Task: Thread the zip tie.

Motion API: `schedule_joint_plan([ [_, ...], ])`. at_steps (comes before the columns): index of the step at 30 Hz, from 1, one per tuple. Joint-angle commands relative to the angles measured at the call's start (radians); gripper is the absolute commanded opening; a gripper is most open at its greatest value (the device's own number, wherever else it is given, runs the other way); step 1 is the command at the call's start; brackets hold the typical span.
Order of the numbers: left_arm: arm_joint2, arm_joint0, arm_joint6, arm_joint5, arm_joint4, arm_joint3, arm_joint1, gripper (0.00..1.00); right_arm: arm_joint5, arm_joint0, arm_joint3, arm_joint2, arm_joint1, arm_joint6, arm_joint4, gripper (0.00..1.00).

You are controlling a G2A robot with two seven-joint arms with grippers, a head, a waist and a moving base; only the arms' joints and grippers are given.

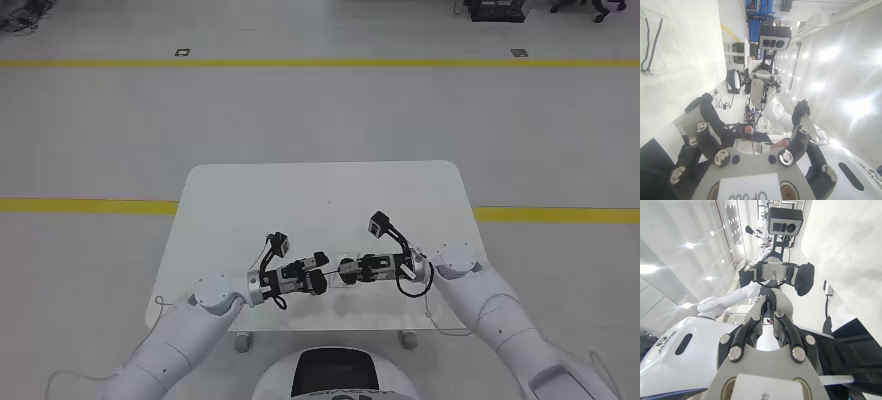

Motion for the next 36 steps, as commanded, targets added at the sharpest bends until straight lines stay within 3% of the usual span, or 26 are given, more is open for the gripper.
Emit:
schedule_joint_plan([
  [1,0.001,-0.001,-0.001,0.000,0.000,0.001,0.000,1.00,0.000,0.000,-0.001,0.000,0.000,0.000,0.001,0.00],
  [14,0.008,-0.007,-0.006,0.000,-0.009,0.008,-0.001,0.83,0.004,0.008,0.003,-0.014,-0.002,-0.002,0.000,0.00],
  [17,0.009,-0.008,-0.009,0.000,-0.012,0.009,-0.001,0.71,0.003,0.010,0.008,-0.015,-0.003,-0.005,0.000,0.00],
  [19,0.010,-0.009,-0.012,0.000,-0.016,0.010,-0.002,0.53,0.002,0.011,0.010,-0.017,-0.003,-0.007,0.001,0.00],
  [20,0.010,-0.010,-0.013,0.000,-0.016,0.010,-0.002,0.50,0.001,0.011,0.011,-0.017,-0.003,-0.008,0.000,0.00],
  [36,0.004,-0.008,-0.026,0.000,-0.024,0.014,-0.004,0.35,0.004,0.018,0.031,-0.029,-0.005,-0.020,-0.013,0.00],
])
